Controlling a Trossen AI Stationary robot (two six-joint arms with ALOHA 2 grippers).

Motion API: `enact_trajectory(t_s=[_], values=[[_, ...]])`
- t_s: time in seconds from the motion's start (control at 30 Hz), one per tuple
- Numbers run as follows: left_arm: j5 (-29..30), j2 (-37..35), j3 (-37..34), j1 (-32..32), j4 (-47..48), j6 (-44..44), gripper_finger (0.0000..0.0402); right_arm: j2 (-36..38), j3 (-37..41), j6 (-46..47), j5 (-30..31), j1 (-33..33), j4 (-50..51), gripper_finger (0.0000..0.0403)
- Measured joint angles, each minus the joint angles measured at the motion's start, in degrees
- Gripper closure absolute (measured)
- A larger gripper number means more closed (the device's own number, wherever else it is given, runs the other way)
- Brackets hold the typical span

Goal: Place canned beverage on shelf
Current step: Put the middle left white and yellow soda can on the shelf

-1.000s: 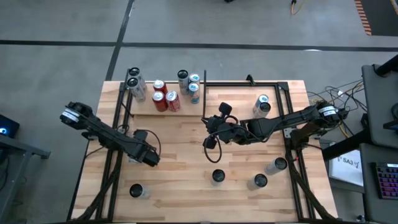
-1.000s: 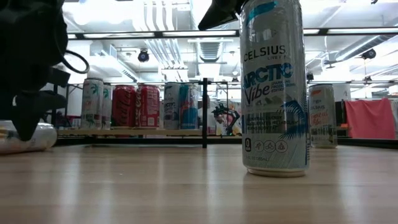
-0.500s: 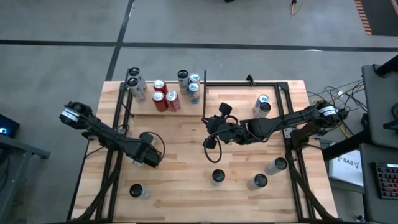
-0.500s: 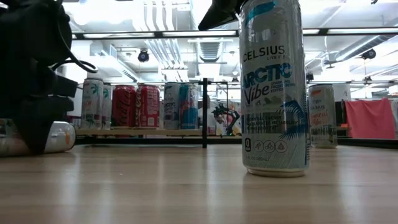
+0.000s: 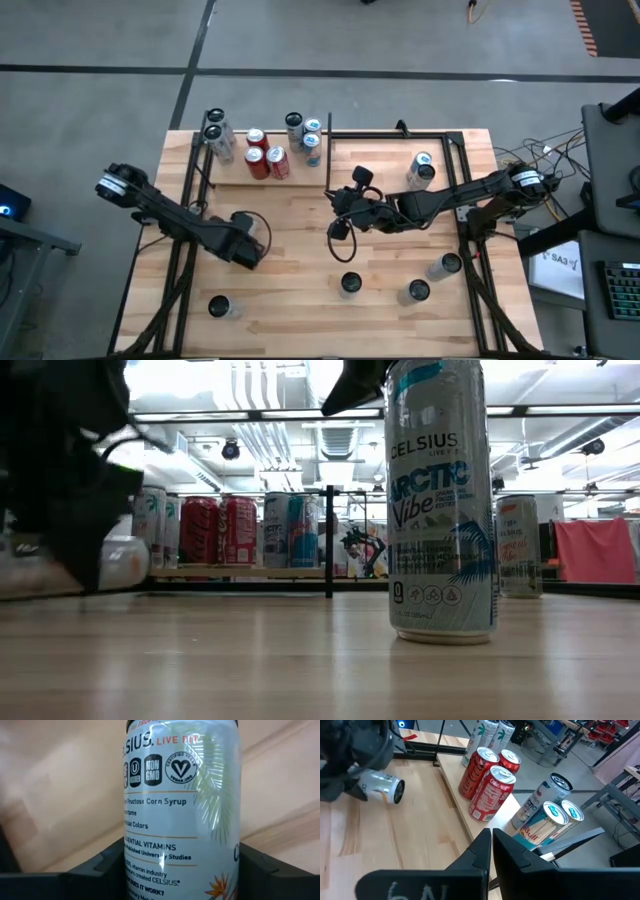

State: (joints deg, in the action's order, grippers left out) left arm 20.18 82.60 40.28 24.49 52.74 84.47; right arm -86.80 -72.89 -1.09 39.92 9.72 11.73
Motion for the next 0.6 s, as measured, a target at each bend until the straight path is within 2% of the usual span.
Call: enact_trajectory(t_s=[0.2, 0.33, 0.47, 0.6], values=[[9.45, -6.10, 4.18, 0.07, 0.90, -6.08, 0.0170, 0.00, 0.35, 0.01, 0.00, 0.00, -0.04, 0.0394], [18.32, -11.94, 7.43, 0.89, -0.32, -16.32, 0.0170, 0.00, 0.76, 0.02, -1.55, 0.00, -0.50, 0.0394], [27.27, -18.35, 9.63, 2.17, -8.31, -30.43, 0.0170, 0.00, 1.73, -1.58, -6.87, 0.00, -4.78, 0.0394], [28.68, -23.86, 8.07, 2.70, -25.31, -51.69, 0.0170, 0.00, 2.89, -4.01, -12.42, 0.00, -10.84, 0.0394]])
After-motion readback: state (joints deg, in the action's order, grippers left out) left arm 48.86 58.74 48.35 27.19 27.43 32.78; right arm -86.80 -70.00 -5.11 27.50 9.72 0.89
